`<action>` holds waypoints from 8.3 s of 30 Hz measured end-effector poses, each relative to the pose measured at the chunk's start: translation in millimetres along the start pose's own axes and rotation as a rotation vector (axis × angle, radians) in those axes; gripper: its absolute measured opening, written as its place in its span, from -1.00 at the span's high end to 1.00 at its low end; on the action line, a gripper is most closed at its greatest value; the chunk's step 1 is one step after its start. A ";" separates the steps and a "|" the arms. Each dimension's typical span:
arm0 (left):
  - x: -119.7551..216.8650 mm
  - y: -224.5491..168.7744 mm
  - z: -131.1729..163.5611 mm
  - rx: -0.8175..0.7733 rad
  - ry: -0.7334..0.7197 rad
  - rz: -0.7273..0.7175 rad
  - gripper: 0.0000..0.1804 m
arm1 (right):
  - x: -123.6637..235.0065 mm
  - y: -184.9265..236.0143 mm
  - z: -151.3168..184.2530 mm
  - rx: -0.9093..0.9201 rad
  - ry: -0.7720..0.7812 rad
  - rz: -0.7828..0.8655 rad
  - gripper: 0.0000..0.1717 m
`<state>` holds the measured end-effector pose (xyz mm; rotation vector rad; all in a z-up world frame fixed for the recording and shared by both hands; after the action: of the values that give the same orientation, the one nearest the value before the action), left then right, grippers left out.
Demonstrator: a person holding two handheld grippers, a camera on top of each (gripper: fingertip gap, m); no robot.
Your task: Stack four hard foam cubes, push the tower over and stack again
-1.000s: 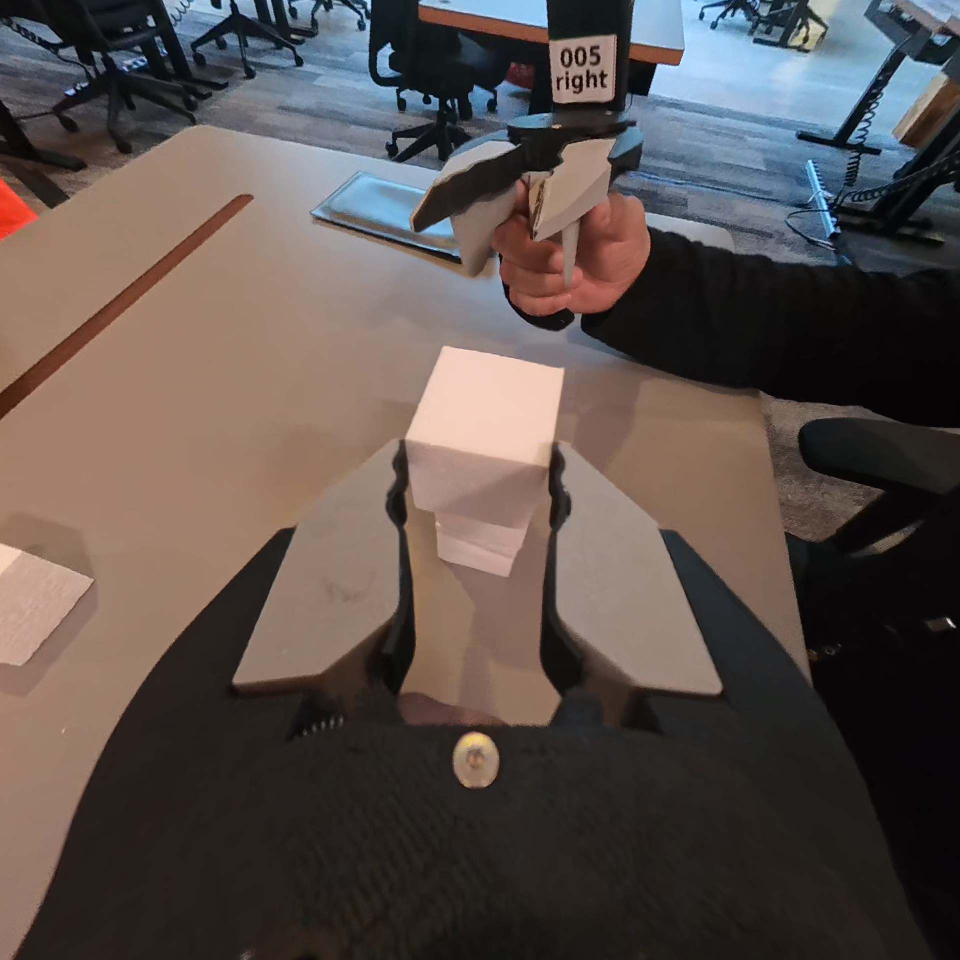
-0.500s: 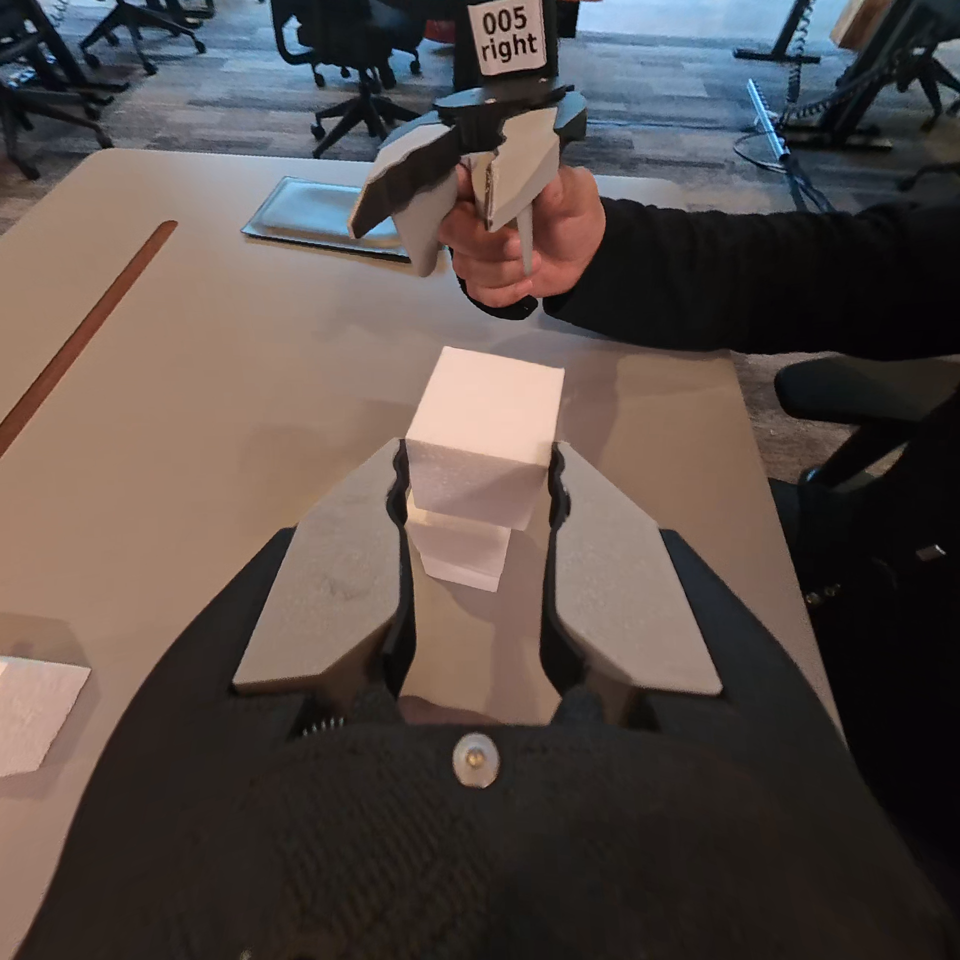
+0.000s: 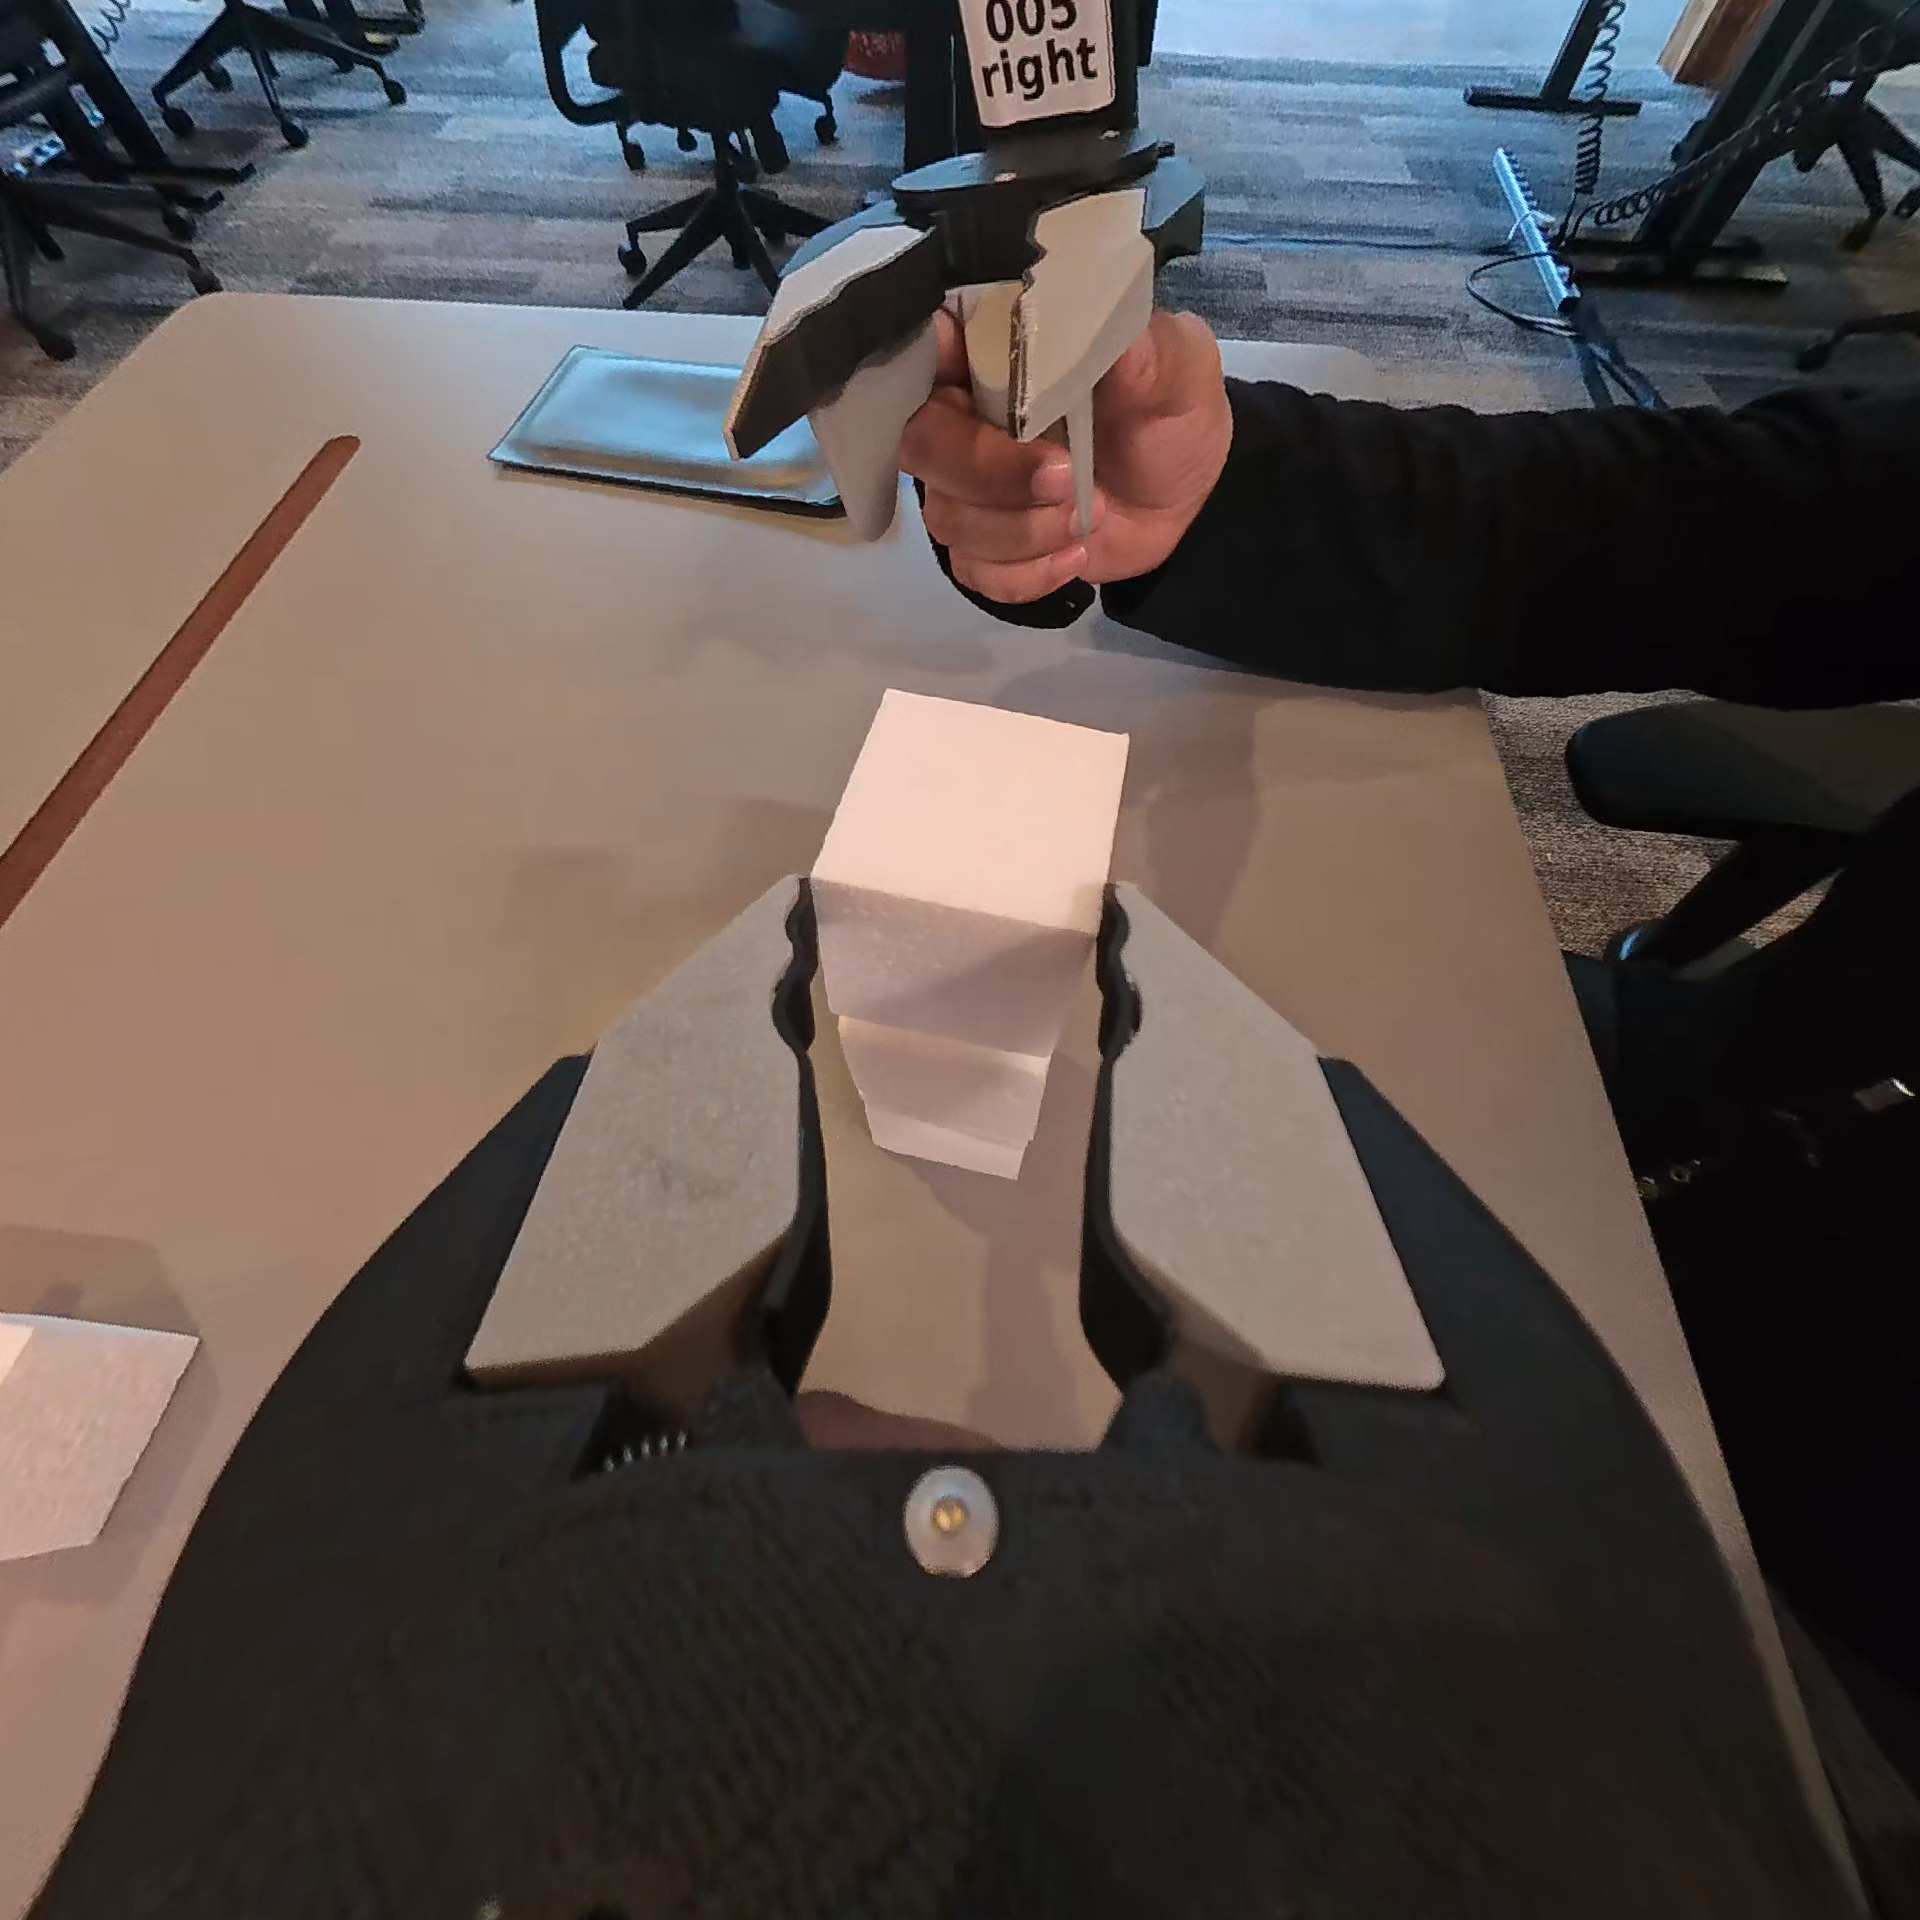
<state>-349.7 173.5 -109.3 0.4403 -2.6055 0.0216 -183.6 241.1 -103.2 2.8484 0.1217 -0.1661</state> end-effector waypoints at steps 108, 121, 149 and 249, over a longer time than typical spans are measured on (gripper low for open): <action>21.0 -2.4 -55.0 -0.047 0.182 -0.142 0.38 | -12.2 -39.4 53.2 -0.007 0.243 0.200 0.39; 16.7 -5.4 -59.1 -0.051 0.195 -0.160 0.38 | -10.7 -38.1 48.8 -0.007 0.225 0.194 0.39; 14.9 -7.2 -53.8 -0.046 0.204 -0.159 0.37 | -7.7 -38.3 44.3 -0.010 0.206 0.192 0.39; 31.4 36.5 146.9 0.329 0.306 -0.774 0.44 | -3.9 -46.0 79.2 0.126 0.464 0.682 0.44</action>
<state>-456.0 184.6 -220.9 1.4078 -1.9851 0.2357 -200.2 262.2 -190.9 2.8071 -0.7770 0.6421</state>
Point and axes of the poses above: each gripper's, where its closed fingertips meet, x back along the fingers, z out of its underside, y = z × x across the jaws, the point moved 6 cm from there along x, back along the fingers, and after that the axes turned 5 degrees about -x, right-handed, at the moved point
